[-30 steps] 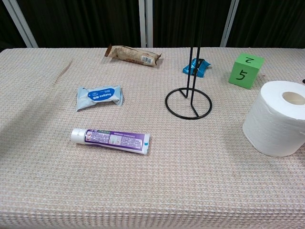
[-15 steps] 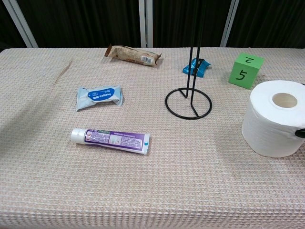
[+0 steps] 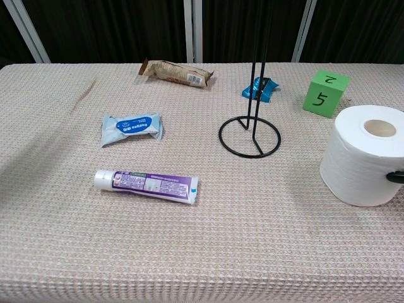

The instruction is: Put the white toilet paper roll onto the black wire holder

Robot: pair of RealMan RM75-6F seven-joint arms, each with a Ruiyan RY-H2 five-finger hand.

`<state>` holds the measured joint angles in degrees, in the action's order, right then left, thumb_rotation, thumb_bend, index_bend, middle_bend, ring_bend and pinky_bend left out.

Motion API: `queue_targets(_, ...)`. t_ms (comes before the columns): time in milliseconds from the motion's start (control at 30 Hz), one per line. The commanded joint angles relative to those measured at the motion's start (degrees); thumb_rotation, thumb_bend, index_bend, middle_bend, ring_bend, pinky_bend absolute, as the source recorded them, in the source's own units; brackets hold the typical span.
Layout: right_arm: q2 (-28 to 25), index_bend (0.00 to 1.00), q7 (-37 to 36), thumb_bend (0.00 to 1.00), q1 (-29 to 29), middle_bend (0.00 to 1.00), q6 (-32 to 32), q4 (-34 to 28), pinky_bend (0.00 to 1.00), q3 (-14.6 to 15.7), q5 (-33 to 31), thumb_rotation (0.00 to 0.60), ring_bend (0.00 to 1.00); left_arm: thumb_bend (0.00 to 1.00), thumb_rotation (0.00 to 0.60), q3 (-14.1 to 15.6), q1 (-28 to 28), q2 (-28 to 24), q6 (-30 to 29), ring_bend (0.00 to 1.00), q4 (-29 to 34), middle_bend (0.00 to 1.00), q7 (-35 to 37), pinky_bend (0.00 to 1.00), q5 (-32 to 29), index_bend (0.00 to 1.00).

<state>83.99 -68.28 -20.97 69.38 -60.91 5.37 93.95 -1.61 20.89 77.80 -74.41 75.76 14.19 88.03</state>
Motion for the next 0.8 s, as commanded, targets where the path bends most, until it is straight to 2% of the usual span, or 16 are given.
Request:
queue_targets(33,-0.16,0.44,0.58,0.10,0.14,0.32,0.13,-0.58,0.24,-0.54,-0.68,0.600,0.20,0.04,0.090,0.02,-0.04,0.03,0.01,0.06,-0.06,0.06,0.05,0.23,-0.02,0.11)
queue_targets(167,-0.82,0.51,0.46,0.13,0.50,0.37,1.48,-1.74,0.26,-1.43,-1.37,0.600,0.23,0.04,0.093,0.01,-0.14,-0.06,-0.18,0.06,0.06,0.06,0.01,0.23,0.07,0.11)
queue_targets(367,-4.40,0.52,-2.31,0.13,1.18,0.37,7.28,-6.77,0.26,-5.06,-2.55,0.600,0.24,0.04,0.093,0.01,-0.29,-0.59,-0.55,0.06,0.68,0.06,-0.33,0.23,0.29,0.11)
queue_targets(567,-11.83,0.52,-4.44,0.12,0.00,0.37,12.36,-18.25,0.30,-10.30,-2.54,0.600,0.24,0.04,0.088,0.16,-0.76,-1.36,-1.45,0.06,1.69,0.06,-1.21,0.23,0.70,0.11)
queue_targets(800,-18.06,0.52,1.06,0.12,-3.29,0.37,11.95,-32.86,0.33,-17.15,-5.60,0.600,0.24,0.04,0.093,0.31,-1.15,-1.91,-1.60,0.06,2.25,0.06,-1.44,0.23,0.63,0.11)
